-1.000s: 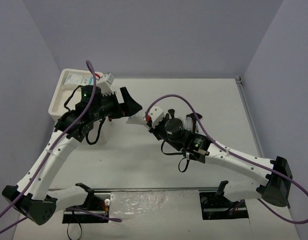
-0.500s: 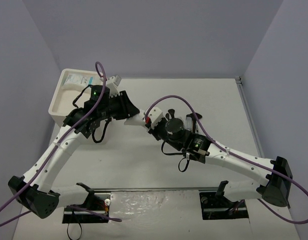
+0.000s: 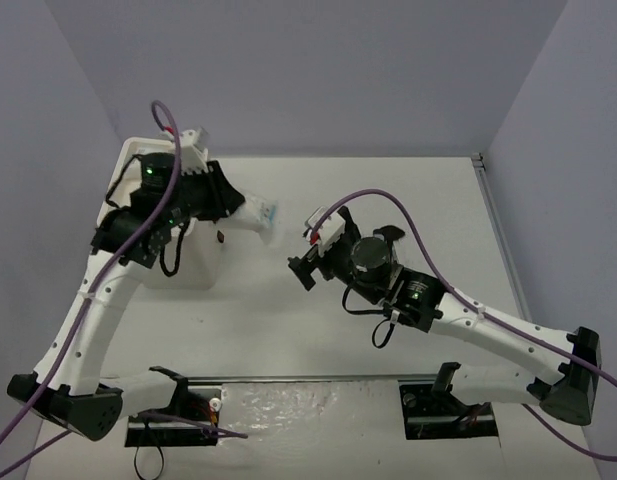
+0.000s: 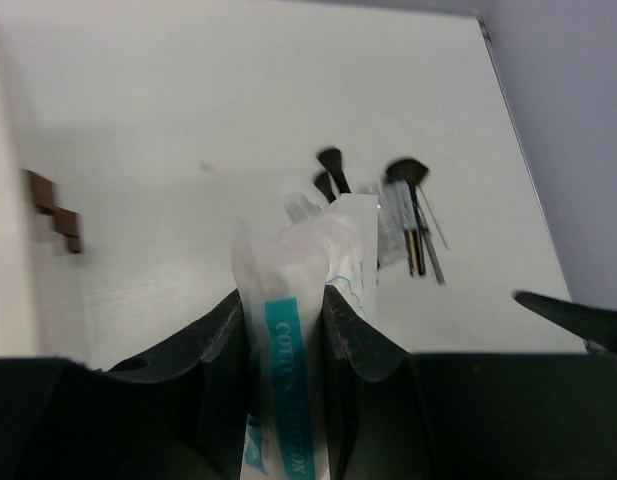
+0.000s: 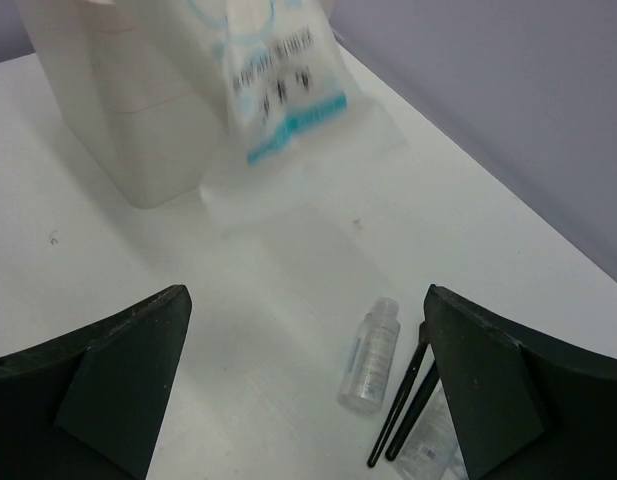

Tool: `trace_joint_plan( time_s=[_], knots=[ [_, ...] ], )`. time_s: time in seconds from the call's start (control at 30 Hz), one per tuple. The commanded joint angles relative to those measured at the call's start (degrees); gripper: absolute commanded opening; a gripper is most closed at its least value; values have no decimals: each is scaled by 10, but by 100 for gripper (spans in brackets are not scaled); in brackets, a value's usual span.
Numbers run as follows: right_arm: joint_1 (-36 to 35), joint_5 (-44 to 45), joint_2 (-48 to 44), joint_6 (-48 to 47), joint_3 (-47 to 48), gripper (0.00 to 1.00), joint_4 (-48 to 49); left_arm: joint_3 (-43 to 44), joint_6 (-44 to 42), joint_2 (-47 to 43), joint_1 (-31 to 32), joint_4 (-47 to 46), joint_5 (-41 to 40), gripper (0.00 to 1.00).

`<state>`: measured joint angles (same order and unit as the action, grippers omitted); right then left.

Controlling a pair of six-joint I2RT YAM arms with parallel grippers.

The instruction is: Organize the makeup

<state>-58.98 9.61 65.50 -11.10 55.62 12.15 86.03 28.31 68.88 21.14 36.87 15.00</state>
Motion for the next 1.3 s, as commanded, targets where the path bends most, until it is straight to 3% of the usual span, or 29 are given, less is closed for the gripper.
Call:
trace_joint_plan(
  time_s=[0.0,0.13,0.37,0.8,0.83,0.87,0.93,0.97,1.2,1.27],
  knots=[
    [-3,33,-74,23,-3,100,7,91,-82,0,-121,3,14,1],
    [-2,45,-134,39,-40,100,2,126,-89,48,-237,-9,67,1],
    [-1,51,-186,58,-76,100,-12,159,-126,120,-320,23,143,0],
    [-1,32,-163,83,-83,100,-12,226,-242,224,-358,191,14,2],
    [-1,31,-159,84,-82,100,-11,225,-248,228,-358,193,7,8],
    [-1,29,-156,84,-81,100,-10,223,-251,227,-357,192,0,20],
    [-1,24,-149,85,-78,100,-9,217,-260,223,-357,188,-18,54],
    [-1,24,-146,86,-76,100,-9,217,-260,220,-357,184,-22,55],
    [-1,-6,-106,83,-45,100,-8,225,-250,184,-357,159,-14,86],
    [-1,-15,-88,85,-35,100,-3,231,-242,175,-357,156,-12,89]
  ],
)
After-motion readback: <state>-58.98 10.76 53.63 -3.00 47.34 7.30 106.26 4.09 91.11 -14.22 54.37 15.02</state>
